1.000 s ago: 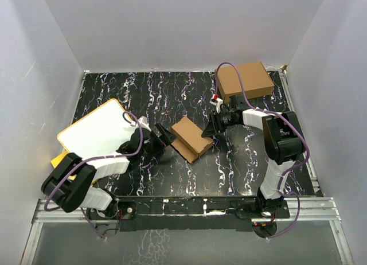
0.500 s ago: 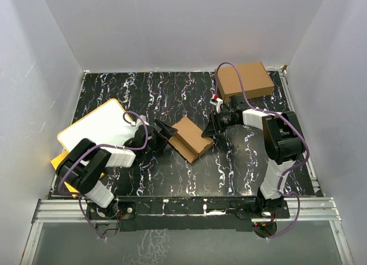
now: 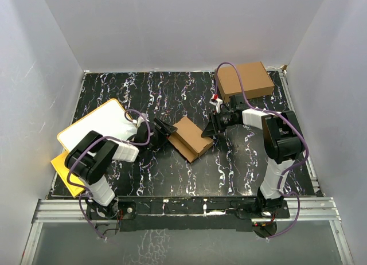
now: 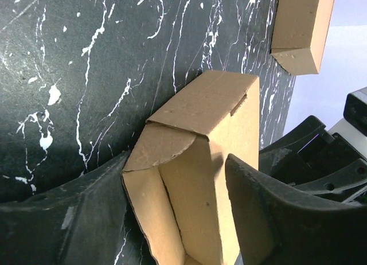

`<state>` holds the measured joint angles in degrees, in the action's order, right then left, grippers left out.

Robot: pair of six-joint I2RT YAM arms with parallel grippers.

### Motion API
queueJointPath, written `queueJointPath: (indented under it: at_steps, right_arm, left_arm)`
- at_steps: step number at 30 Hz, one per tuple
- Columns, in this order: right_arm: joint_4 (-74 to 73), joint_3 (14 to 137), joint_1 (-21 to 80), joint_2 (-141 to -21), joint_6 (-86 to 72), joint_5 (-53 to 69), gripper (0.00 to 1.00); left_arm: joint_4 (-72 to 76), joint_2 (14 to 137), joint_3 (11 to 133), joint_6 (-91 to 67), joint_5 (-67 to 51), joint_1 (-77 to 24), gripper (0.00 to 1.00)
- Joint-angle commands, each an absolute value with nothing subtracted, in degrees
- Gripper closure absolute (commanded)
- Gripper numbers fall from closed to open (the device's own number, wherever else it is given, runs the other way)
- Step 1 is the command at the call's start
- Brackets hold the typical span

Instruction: Fold the paper box

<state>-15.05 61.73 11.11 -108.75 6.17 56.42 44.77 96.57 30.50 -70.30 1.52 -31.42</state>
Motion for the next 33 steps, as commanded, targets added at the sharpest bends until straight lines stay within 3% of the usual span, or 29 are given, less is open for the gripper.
queueJointPath:
  at_steps: [1,8,12,17,21,28,33]
  right_arm:
    - [-15.37,62.58,12.01,-110.74,9.39,52.21,0.49]
    - [-15.47,62.67,12.29,-110.91,9.49,52.12,0.49]
    - [-15.62,62.75,12.32,-110.98,9.49,52.02,0.49]
    - [-15.73,62.89,12.39,-110.92,9.66,51.84,0.49]
    - [-15.91,63.02,12.37,-111.07,9.74,51.84,0.49]
    - [-16.15,63.19,12.36,-111.25,9.84,51.86,0.49]
    - [-16.17,63.28,12.31,-111.42,9.84,51.84,0.49]
  left_arm:
    - [41.62,98.45,32.10,-70.58,-0.55,-31.20,0.41]
    - [39.88,99.74,33.50,-70.54,-1.67,-31.20,0.69]
    - [38.85,99.85,34.23,-70.12,-2.35,-31.12,0.69]
    - [38.58,98.85,34.27,-68.76,-3.30,-31.11,0.57]
    - [37.62,96.27,32.91,-67.71,-3.29,-31.11,0.33]
    - [36.49,88.86,28.80,-67.14,-4.34,-31.33,0.04]
    - [38.90,83.06,24.06,-71.26,-4.86,-33.95,0.03]
